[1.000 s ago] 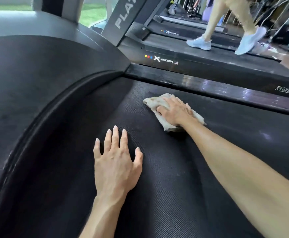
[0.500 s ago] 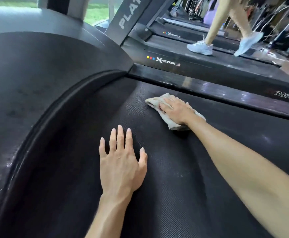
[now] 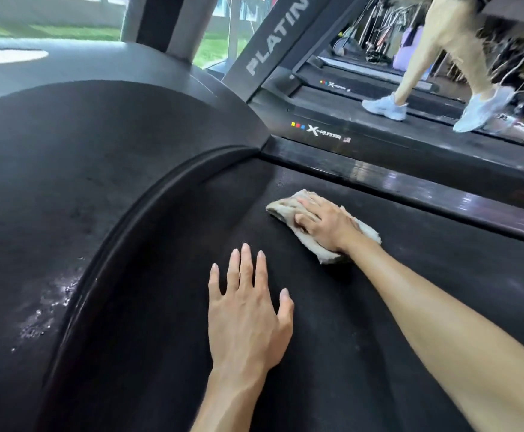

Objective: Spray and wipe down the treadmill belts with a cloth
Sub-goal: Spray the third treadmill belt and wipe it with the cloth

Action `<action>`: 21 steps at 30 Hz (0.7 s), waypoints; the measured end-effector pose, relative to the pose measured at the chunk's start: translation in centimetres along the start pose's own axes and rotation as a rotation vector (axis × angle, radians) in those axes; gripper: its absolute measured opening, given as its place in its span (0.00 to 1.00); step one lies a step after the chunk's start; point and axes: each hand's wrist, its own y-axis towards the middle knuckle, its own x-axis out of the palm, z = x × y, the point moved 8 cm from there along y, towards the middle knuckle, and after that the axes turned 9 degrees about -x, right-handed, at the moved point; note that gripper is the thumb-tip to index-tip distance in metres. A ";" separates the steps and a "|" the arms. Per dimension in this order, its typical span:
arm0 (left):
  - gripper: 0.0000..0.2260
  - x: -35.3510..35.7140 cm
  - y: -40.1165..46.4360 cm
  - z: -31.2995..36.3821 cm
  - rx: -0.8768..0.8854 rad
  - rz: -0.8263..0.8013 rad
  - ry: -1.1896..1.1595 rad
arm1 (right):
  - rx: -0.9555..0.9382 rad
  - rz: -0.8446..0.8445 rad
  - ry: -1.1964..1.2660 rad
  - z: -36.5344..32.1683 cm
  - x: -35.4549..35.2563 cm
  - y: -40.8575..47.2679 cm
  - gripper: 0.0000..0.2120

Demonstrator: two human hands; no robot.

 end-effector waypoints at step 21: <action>0.34 0.2 0.1 0.0 -0.031 -0.066 -0.042 | 0.063 -0.053 -0.056 -7.2 -0.3 6.8 0.23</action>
